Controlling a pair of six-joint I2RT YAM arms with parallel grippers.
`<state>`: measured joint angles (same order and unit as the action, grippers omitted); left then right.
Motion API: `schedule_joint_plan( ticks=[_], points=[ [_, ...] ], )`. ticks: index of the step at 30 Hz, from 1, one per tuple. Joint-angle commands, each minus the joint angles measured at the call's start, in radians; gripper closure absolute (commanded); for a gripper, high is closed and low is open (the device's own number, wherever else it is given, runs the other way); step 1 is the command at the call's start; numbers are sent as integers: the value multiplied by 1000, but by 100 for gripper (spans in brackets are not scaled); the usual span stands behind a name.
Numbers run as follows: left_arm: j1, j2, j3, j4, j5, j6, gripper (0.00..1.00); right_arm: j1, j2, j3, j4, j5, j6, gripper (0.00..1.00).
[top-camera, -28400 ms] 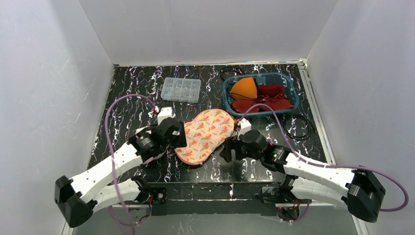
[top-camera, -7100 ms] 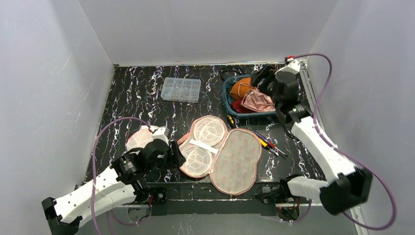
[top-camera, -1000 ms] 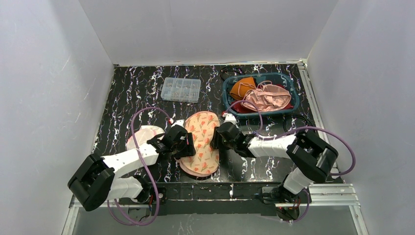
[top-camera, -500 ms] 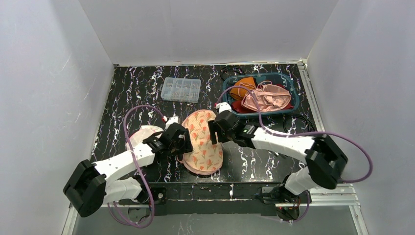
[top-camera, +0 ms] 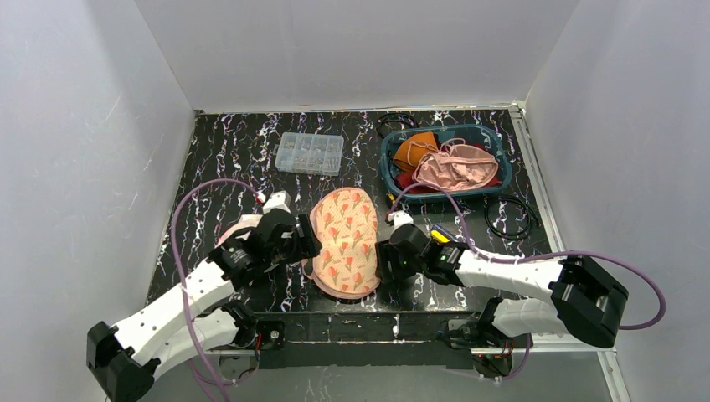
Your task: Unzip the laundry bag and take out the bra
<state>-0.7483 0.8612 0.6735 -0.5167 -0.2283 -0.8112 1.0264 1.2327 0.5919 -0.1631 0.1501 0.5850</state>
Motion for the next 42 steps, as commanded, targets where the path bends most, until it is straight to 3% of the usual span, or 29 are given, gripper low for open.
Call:
schedule_joint_plan(
  ticks=[1, 7, 17, 31, 36, 42],
  points=[
    [0, -40, 29, -85, -6, 24, 28, 1, -29, -68, 182, 95, 110, 27],
    [5, 143, 40, 60, 60, 41, 27, 3, -65, -130, 257, 129, 181, 27],
    [88, 455, 142, 95, 26, 31, 24, 2, -169, -194, 271, 19, 201, 25],
    [115, 526, 5, 262, 134, 18, 29, 2, -295, -209, 255, -27, 225, 25],
    [115, 526, -43, 301, 159, 16, 39, 2, -312, -211, 240, -18, 225, 25],
    [115, 505, -71, 318, 171, 22, 68, 2, -320, -222, 233, -9, 231, 26]
  ],
)
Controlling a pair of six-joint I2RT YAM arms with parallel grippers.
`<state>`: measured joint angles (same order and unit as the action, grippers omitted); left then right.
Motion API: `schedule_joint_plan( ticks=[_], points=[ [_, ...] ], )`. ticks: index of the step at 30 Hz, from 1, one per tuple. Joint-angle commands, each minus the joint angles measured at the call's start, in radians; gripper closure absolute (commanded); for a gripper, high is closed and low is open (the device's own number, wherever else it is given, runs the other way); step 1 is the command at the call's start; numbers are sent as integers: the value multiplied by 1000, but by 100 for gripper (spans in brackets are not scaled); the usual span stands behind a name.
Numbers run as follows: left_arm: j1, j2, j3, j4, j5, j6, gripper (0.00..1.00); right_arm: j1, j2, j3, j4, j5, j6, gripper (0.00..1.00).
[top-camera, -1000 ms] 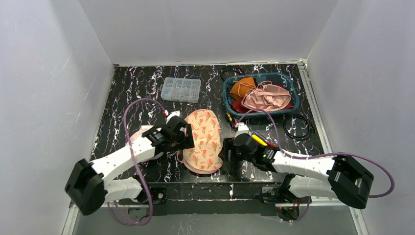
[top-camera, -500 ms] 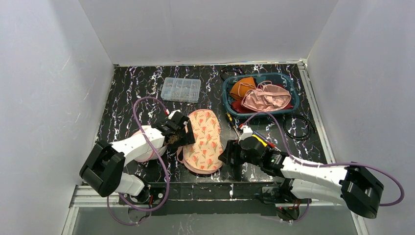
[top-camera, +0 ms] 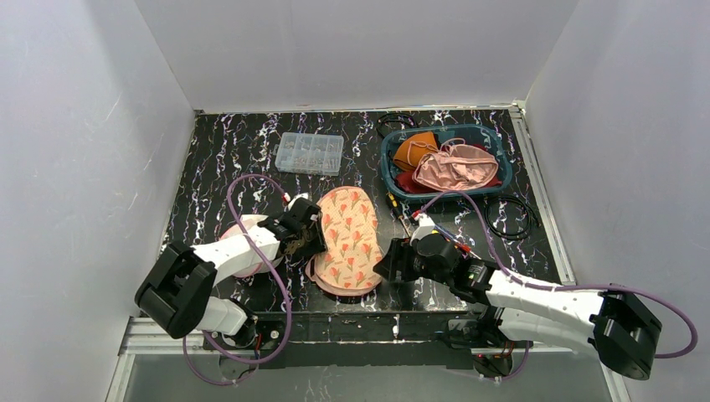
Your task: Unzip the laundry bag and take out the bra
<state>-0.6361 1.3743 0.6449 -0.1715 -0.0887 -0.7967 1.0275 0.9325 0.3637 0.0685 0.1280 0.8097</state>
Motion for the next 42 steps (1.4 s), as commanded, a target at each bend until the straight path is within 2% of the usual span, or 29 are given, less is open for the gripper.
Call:
schedule_joint_plan(
  ticks=[1, 11, 17, 22, 30, 35, 39, 42],
  points=[
    [3, -13, -43, -28, 31, 9, 72, 1, -21, 6, 0, 17, 6, 26],
    [3, -106, -33, -60, 36, 36, 100, 1, -54, 1, -33, 40, 8, 27],
    [3, -183, 38, -138, 17, 59, 100, 1, -73, 2, -45, 47, 6, 27],
    [3, -170, 113, -192, 1, 83, 100, 2, -79, -6, -49, 57, 13, 27],
    [-28, -59, 117, -93, 128, 50, 100, 0, -96, -38, -48, 68, 28, 26],
    [-76, 2, 136, -54, 162, 47, 100, 1, -101, -59, -42, 78, 32, 26],
    [-76, -41, 123, -44, 148, 42, 100, 1, -105, -67, -46, 78, 35, 26],
    [-76, -120, 155, -116, 86, 62, 100, 1, -129, -63, -62, 83, 34, 26]
  ],
)
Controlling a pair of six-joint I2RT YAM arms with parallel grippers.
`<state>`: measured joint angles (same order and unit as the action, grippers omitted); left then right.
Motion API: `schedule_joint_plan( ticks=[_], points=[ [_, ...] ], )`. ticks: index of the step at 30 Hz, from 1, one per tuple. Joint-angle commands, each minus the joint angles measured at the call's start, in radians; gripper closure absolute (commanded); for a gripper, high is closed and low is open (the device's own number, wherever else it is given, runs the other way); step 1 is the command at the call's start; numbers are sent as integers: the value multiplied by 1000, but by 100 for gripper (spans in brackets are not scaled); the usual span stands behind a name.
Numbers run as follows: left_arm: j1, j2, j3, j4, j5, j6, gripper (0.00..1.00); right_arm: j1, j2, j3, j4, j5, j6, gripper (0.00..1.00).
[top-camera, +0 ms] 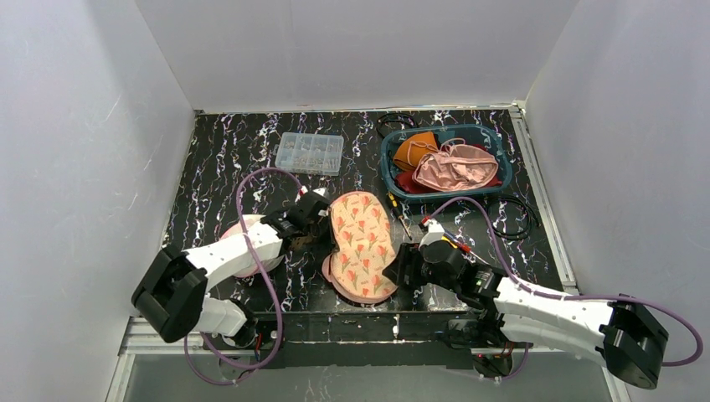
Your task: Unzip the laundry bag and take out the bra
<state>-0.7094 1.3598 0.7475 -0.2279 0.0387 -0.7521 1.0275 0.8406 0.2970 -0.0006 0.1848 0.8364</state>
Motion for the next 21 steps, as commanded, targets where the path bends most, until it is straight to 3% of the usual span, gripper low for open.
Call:
schedule_joint_plan(
  ticks=[1, 12, 21],
  points=[
    [-2, -132, 76, -98, -76, 32, 100, 1, -48, 7, 3, 28, 5, 26],
    [42, -235, 372, -378, -315, 183, 100, 0, -134, 95, -119, 50, -38, 26],
    [237, -157, 652, -455, -323, 283, 100, 1, -90, 103, -75, 9, -74, 26]
  ],
)
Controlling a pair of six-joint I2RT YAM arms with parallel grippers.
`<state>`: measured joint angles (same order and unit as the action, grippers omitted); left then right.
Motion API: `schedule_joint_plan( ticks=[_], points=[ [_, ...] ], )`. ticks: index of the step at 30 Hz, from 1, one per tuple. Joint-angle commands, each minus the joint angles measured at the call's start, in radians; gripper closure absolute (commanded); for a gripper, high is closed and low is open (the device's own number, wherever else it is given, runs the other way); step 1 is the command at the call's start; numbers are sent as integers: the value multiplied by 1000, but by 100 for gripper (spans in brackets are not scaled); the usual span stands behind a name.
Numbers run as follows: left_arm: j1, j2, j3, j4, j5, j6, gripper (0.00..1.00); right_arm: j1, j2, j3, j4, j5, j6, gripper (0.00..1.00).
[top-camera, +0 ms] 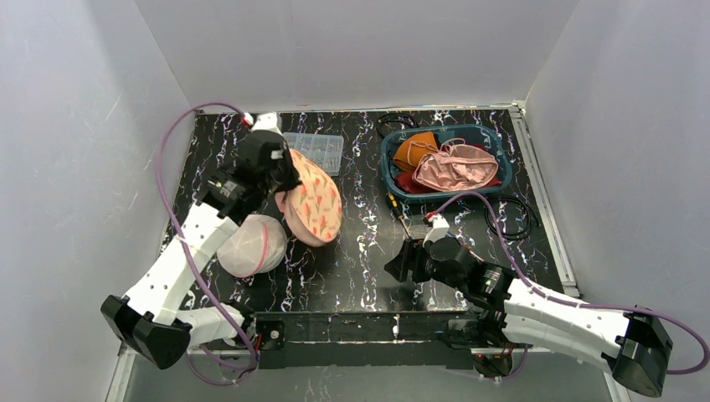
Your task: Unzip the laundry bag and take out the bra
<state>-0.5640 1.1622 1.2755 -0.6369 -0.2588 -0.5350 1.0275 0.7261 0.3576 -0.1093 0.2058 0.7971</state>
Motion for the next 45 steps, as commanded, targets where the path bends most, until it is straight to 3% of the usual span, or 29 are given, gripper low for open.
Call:
schedule_joint_plan(
  ticks=[1, 12, 19, 26, 33, 35, 41, 45],
  points=[
    [129, 63, 157, -50, -12, 72, 100, 1, 29, 42, 41, -17, -39, 26],
    [547, 352, 382, 15, 166, 65, 100, 0, 145, 29, 169, -88, -80, 27],
    [643, 497, 303, 122, 170, 14, 100, 1, 264, 57, 199, -109, -134, 27],
    [705, 502, 72, 214, 156, -52, 100, 1, 313, 46, 251, -118, -129, 27],
    [709, 503, -1, 175, 107, -76, 100, 1, 321, 46, 258, -119, -124, 27],
    [710, 494, 1, 144, 84, -89, 92, 0, 318, 50, 250, -117, -124, 27],
    [710, 415, 12, 83, 50, -97, 46, 0, 311, 61, 234, -114, -138, 26],
    [710, 338, -7, 66, 78, -111, 37, 1, 310, 60, 232, -116, -145, 26]
  ],
)
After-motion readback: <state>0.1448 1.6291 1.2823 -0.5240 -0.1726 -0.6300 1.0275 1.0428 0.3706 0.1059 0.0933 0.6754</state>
